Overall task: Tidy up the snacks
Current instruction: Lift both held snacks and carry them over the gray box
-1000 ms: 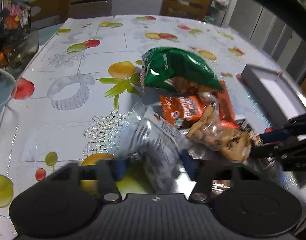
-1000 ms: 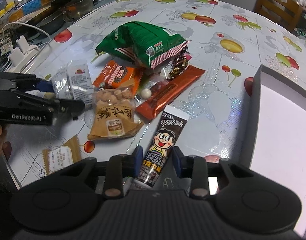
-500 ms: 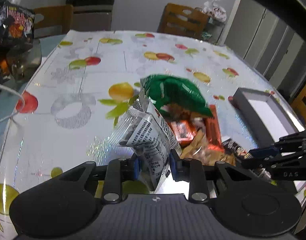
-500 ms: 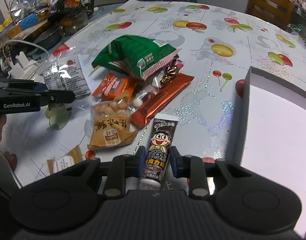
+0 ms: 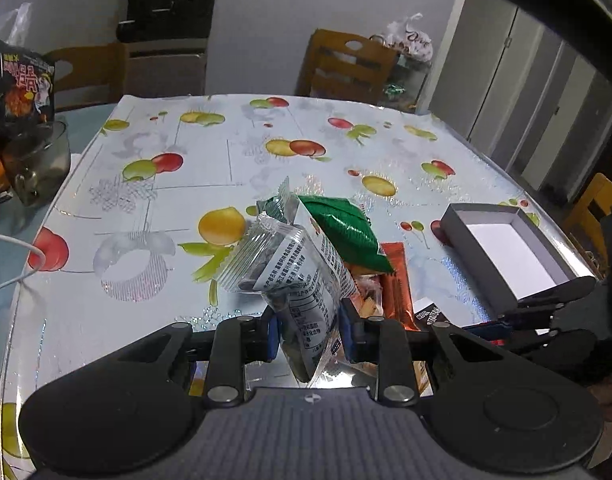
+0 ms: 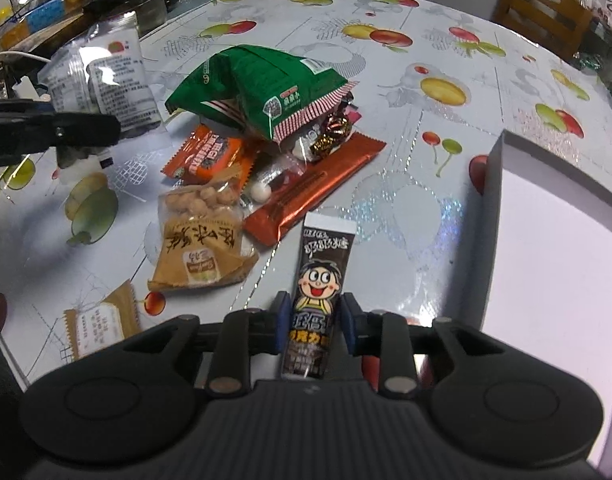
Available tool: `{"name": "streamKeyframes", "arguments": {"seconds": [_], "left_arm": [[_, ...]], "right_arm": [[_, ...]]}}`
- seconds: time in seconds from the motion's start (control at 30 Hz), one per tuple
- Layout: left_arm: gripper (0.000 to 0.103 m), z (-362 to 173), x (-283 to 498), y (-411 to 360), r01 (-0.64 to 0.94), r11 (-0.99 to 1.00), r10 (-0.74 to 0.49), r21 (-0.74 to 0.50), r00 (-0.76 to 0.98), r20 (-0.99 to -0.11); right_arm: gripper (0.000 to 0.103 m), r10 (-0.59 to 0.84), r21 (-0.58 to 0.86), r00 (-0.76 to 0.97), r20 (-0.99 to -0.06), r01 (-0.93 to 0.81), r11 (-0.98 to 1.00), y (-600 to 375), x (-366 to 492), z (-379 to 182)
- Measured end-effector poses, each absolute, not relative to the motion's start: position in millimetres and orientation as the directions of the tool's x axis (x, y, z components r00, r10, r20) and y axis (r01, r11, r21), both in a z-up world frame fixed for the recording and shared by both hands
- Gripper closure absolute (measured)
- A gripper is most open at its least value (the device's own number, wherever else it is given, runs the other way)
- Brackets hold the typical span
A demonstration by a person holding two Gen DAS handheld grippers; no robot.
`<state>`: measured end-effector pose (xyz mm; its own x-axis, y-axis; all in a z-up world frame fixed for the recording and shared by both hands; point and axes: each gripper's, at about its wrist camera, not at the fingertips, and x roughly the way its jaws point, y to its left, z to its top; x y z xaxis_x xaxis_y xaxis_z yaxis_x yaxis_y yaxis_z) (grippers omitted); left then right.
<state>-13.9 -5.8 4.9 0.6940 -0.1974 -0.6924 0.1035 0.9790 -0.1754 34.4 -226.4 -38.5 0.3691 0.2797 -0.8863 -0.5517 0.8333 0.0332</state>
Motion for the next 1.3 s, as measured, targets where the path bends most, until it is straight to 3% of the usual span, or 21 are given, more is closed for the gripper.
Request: {"name": "streamKeyframes", "arguments": {"seconds": [0.33,0.6,1.3], "left_arm": [[0.073,10.9,-7.7,-18.7,0.162,0.972,-0.233,-0.167,0.688,-0.687],[0.073,12.2,2.5,-41.7,0.229,0.96,-0.277,-0.163,0.674,-0.684],[0.072,21.9,26.3,-127.0,0.473,0.864,-0.461,-0.173,0.604,-0.65]], "right_arm": [[0.078,0.32,0.071,0.38,-0.868,-0.542,0.837,-231.6,37.8,-37.3],[0.08,0.353,0.099,0.474,-0.807,-0.48,0.872,-253.1,37.5,-5.5],[0.084,0.256,0.109,0.663,-0.703,-0.255,0.961,-342.4,18.0,59.4]]}}
